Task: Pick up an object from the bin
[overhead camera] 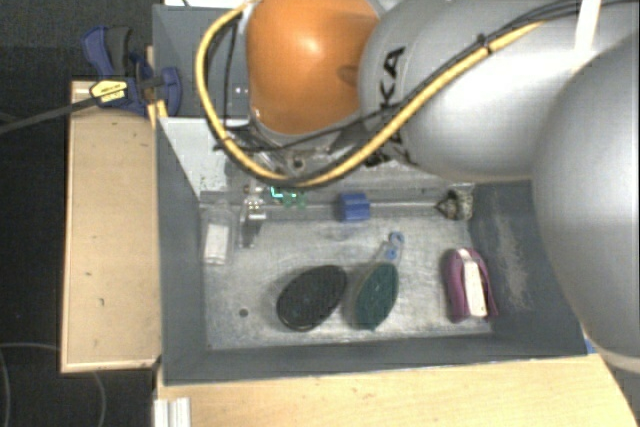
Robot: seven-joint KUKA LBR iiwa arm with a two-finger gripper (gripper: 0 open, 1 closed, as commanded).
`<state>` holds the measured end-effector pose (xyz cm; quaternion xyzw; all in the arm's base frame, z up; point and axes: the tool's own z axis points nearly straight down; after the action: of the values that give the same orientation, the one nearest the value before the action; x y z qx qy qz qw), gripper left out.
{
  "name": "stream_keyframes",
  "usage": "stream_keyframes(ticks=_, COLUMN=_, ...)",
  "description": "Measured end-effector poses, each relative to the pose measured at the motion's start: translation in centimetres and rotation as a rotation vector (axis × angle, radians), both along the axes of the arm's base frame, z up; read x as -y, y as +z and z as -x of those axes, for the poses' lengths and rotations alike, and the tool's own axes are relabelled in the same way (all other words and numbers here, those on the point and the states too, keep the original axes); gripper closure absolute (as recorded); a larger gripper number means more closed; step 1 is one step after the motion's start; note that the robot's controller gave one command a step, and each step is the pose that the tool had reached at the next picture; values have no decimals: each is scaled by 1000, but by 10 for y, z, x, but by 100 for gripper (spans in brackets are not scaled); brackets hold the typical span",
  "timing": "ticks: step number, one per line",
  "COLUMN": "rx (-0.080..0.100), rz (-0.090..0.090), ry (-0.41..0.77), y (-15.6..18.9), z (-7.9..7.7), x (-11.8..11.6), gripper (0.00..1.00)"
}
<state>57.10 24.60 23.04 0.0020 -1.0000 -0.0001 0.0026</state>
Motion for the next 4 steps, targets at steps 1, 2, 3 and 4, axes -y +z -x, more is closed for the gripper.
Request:
stream_keyframes(ticks=1, rx=-1, rz=3, ry=81, y=-72, z=26, x=103, gripper=0)
stream_keyframes(ticks=2, rx=19, rz=-6, ry=-14, y=-129, z=63, x=111, gripper=0)
stream_keyframes(ticks=3, rx=19, rz=-10, ry=184, y=-136, z=68, x=114, gripper=0)
stream_keyframes(ticks=4, rx=4, rz=-7, ry=181, y=-134, z=70, x=115, gripper=100)
